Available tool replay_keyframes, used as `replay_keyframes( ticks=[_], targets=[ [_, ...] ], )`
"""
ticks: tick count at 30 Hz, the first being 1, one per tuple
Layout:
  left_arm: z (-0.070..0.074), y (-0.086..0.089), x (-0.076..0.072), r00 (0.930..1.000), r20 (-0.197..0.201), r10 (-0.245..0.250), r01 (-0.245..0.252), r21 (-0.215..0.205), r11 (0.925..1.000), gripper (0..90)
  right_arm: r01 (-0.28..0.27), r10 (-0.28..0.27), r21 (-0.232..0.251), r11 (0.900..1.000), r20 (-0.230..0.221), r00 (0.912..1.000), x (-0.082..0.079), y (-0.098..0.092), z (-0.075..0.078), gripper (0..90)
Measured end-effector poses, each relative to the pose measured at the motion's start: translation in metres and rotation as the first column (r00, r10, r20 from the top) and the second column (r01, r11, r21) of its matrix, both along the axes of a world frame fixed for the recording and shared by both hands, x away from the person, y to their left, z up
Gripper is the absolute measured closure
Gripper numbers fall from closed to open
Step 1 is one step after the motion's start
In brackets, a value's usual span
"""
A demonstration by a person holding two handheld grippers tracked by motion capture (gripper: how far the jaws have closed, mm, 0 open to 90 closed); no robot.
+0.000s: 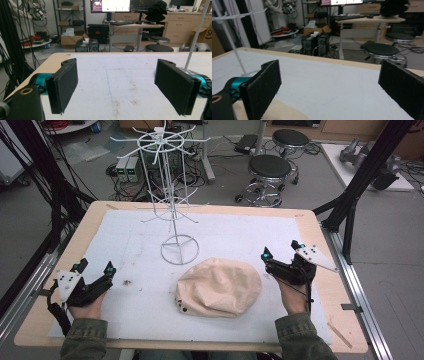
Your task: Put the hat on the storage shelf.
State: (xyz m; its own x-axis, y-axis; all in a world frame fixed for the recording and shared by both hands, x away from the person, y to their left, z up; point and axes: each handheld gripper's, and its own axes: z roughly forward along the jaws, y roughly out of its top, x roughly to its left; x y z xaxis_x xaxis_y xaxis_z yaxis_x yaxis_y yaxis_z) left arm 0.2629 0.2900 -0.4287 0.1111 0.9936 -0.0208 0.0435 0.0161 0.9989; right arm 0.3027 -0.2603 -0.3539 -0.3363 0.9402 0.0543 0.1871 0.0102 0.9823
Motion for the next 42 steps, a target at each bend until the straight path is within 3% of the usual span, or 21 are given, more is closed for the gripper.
replay_keyframes(
  ticks=[8, 13, 15, 18, 19, 20, 21, 24, 25, 26, 27, 28, 30, 31, 32, 33, 34, 35, 36, 37, 42],
  targets=[
    [0.0, -0.001, 0.0, 1.0, -0.002, -0.006, 0.006, -0.001, 1.0, 19.2, -0.112, 0.11, -0.032, 0.993, -0.051, 0.9926, 0.014, 0.014, 0.005, 3.0],
    [0.0, 0.0, -0.001, 1.0, 0.0, -0.003, 0.003, -0.004, 1.0, 19.2, -0.197, 0.187, -0.104, 0.975, -0.096, 0.9776, 0.025, 0.023, 0.009, 3.1],
    [0.001, 0.0, -0.001, 1.0, 0.001, -0.003, 0.003, -0.005, 1.0, 19.2, -0.232, 0.216, -0.128, 0.964, -0.127, 0.9681, 0.029, 0.028, 0.01, 3.1],
    [0.001, 0.001, -0.001, 1.0, 0.004, 0.0, 0.0, -0.008, 1.0, 19.2, -0.305, 0.276, -0.162, 0.939, -0.178, 0.9446, 0.037, 0.037, 0.01, 3.2],
    [0.001, 0.001, -0.001, 1.0, 0.004, 0.0, 0.0, -0.008, 1.0, 19.2, -0.305, 0.276, -0.162, 0.939, -0.178, 0.9446, 0.037, 0.037, 0.01, 3.2],
    [0.001, 0.001, -0.001, 1.0, 0.003, 0.0, 0.0, -0.008, 1.0, 19.2, -0.331, 0.296, -0.178, 0.927, -0.198, 0.9345, 0.04, 0.041, 0.01, 3.3],
    [0.001, 0.001, -0.001, 1.0, 0.003, 0.0, 0.0, -0.008, 1.0, 19.2, -0.331, 0.296, -0.178, 0.927, -0.198, 0.9345, 0.04, 0.041, 0.01, 3.3],
    [0.001, 0.001, -0.001, 1.0, 0.002, -0.001, 0.001, -0.007, 1.0, 19.2, -0.387, 0.336, -0.215, 0.897, -0.238, 0.9114, 0.046, 0.052, 0.006, 3.4],
    [0.001, 0.001, -0.001, 1.0, 0.002, -0.002, 0.002, -0.006, 1.0, 19.2, -0.387, 0.336, -0.215, 0.897, -0.238, 0.9114, 0.046, 0.052, 0.006, 3.4],
    [0.001, 0.001, -0.001, 1.0, 0.004, -0.001, 0.001, -0.007, 1.0, 19.2, -0.4, 0.344, -0.224, 0.889, -0.251, 0.9046, 0.048, 0.054, 0.005, 3.4],
    [0.001, 0.0, -0.001, 1.0, 0.004, -0.002, 0.002, -0.01, 1.0, 19.2, -0.432, 0.365, -0.24, 0.869, -0.278, 0.8885, 0.051, 0.059, 0.002, 3.4],
    [0.001, 0.0, -0.001, 1.0, 0.003, -0.004, 0.004, -0.007, 1.0, 19.2, -0.432, 0.365, -0.24, 0.869, -0.278, 0.8885, 0.051, 0.059, 0.002, 3.4],
    [0.001, 0.001, -0.001, 1.0, 0.006, -0.003, 0.003, -0.008, 1.0, 19.2, -0.454, 0.377, -0.266, 0.85, -0.294, 0.8784, 0.054, 0.063, -0.001, 3.4],
    [0.001, 0.001, -0.001, 1.0, 0.006, -0.003, 0.003, -0.008, 1.0, 19.2, -0.479, 0.393, -0.273, 0.834, -0.315, 0.8638, 0.058, 0.069, -0.004, 3.5],
    [0.001, 0.001, -0.001, 1.0, 0.005, -0.003, 0.003, -0.006, 1.0, 19.2, -0.492, 0.403, -0.272, 0.827, -0.324, 0.8558, 0.059, 0.071, -0.006, 3.5],
    [0.001, 0.001, -0.001, 1.0, 0.004, -0.003, 0.003, -0.006, 1.0, 19.2, -0.503, 0.41, -0.27, 0.821, -0.335, 0.8484, 0.06, 0.073, -0.007, 3.5],
    [0.001, 0.001, -0.001, 1.0, 0.004, -0.002, 0.003, -0.008, 1.0, 19.2, -0.503, 0.41, -0.27, 0.821, -0.335, 0.8484, 0.06, 0.073, -0.007, 3.5],
    [0.001, 0.001, -0.001, 1.0, 0.004, -0.003, 0.003, -0.008, 1.0, 19.2, -0.516, 0.411, -0.284, 0.808, -0.356, 0.8394, 0.063, 0.078, -0.011, 3.5],
    [0.001, 0.002, -0.001, 1.0, 0.003, -0.003, 0.003, -0.008, 1.0, 19.2, -0.516, 0.411, -0.284, 0.808, -0.356, 0.8394, 0.063, 0.078, -0.011, 3.5],
    [0.001, 0.002, -0.001, 1.0, 0.004, -0.002, 0.002, -0.01, 0.9999, 19.2, -0.533, 0.419, -0.292, 0.795, -0.372, 0.8285, 0.066, 0.082, -0.014, 3.5],
    [0.001, 0.003, -0.002, 1.0, 0.005, 0.0, 0.0, -0.012, 0.9999, 19.2, -0.552, 0.418, -0.301, 0.778, -0.407, 0.812, 0.073, 0.091, -0.021, 3.5]
  ],
)
